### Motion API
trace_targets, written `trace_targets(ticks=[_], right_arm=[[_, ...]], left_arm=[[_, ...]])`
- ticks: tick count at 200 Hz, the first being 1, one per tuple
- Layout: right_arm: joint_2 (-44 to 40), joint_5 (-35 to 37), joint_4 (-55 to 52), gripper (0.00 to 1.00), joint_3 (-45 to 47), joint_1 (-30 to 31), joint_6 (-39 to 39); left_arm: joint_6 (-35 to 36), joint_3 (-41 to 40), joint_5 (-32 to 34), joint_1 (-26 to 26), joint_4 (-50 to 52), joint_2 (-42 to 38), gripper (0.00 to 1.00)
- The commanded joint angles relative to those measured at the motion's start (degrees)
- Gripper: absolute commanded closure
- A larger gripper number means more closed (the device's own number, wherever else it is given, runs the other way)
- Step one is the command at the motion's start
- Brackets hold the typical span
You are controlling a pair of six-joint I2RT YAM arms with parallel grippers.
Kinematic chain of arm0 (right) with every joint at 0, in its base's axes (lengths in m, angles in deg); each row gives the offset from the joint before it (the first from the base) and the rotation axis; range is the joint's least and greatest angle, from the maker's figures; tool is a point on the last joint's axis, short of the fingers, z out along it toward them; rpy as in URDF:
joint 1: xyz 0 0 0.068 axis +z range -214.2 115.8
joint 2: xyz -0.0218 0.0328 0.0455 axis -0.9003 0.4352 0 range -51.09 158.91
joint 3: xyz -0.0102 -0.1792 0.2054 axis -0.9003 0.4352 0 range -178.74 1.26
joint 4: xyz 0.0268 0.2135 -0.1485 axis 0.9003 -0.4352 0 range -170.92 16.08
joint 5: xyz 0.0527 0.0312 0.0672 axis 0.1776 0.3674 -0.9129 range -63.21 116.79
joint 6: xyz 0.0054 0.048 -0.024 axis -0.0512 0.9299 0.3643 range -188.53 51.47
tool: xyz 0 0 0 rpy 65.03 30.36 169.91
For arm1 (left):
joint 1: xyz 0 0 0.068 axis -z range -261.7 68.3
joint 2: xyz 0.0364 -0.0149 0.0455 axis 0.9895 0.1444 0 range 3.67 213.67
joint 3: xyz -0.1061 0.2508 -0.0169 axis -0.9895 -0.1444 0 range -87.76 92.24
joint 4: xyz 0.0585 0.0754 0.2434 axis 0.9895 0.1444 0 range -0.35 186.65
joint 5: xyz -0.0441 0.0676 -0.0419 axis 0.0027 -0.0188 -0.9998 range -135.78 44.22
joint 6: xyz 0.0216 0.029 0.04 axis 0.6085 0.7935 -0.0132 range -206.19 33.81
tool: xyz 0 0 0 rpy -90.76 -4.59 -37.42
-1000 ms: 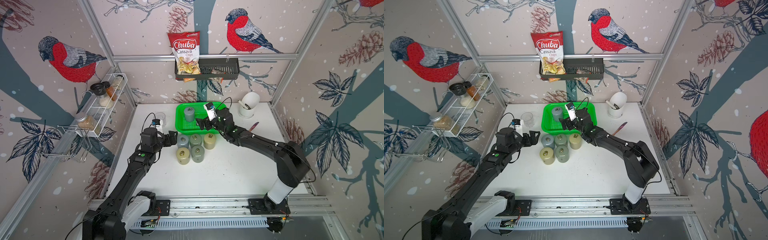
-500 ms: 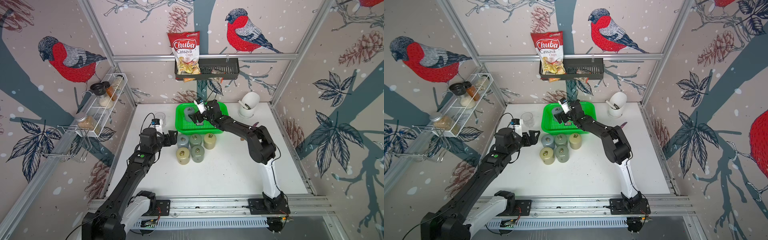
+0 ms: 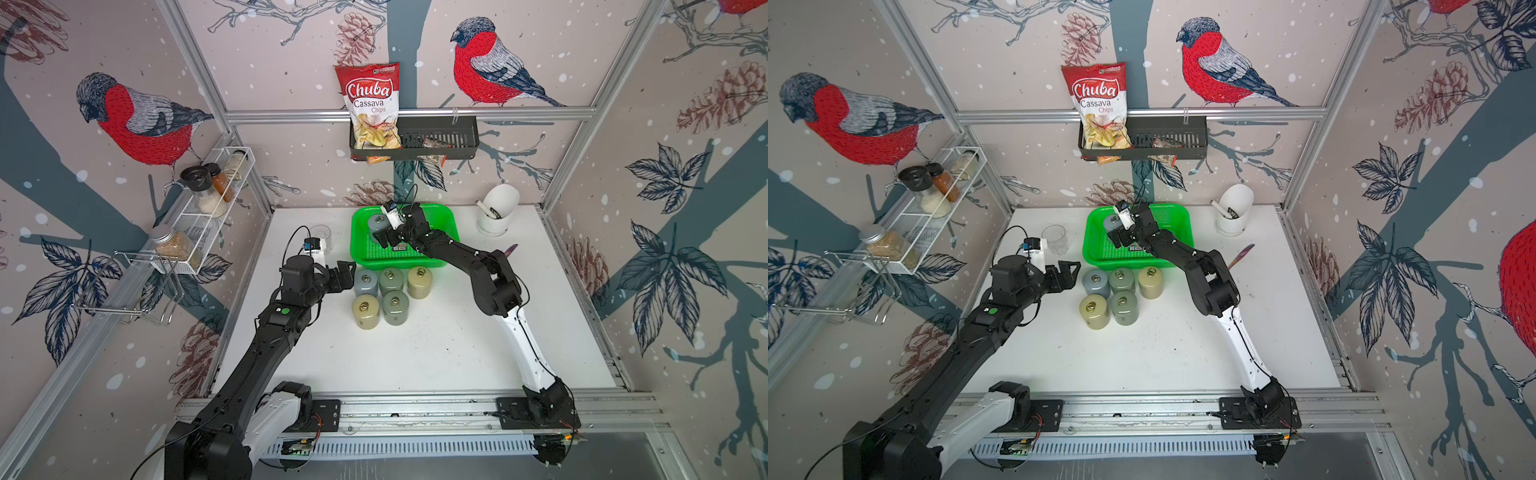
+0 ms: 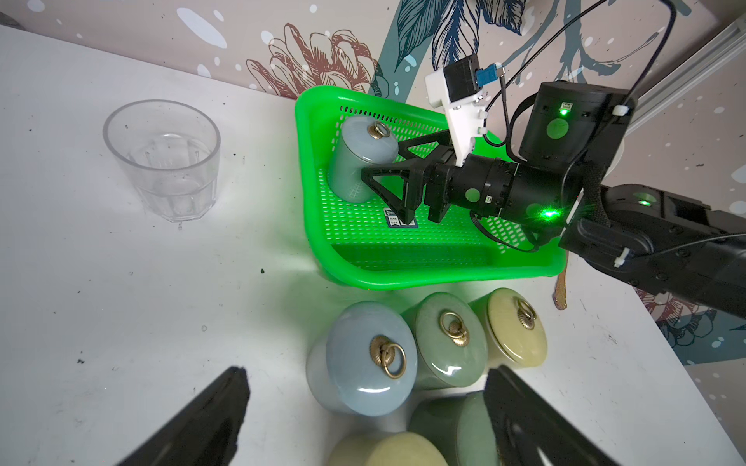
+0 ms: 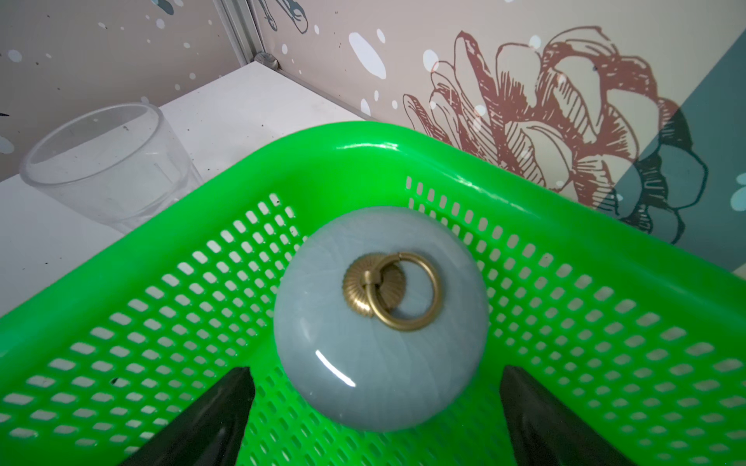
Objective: Take the tea canister out of the basket
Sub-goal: Pick up the tea canister from the basket.
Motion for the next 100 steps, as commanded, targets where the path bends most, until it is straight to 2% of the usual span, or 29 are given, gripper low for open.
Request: trace_targets(ticks=[1, 70, 100], right_arm=[[1.8, -0.2, -0.6, 0.00, -2.2, -0.1, 0.2], [8.3, -2.3, -1.4, 0.00, -12.8, 0.5, 1.6], [9.4, -2.8, 0.2, 0.00, -13.8, 0.4, 2.5]], left_arm=[[0.2, 0.0, 0.0, 0.0, -1.7, -0.2, 0.05], [0.0, -0.2, 0.6, 0.0, -1.5, -0.7, 0.04], [0.1, -0.2, 0.7, 0.0, -1.5, -0.7, 0.05]])
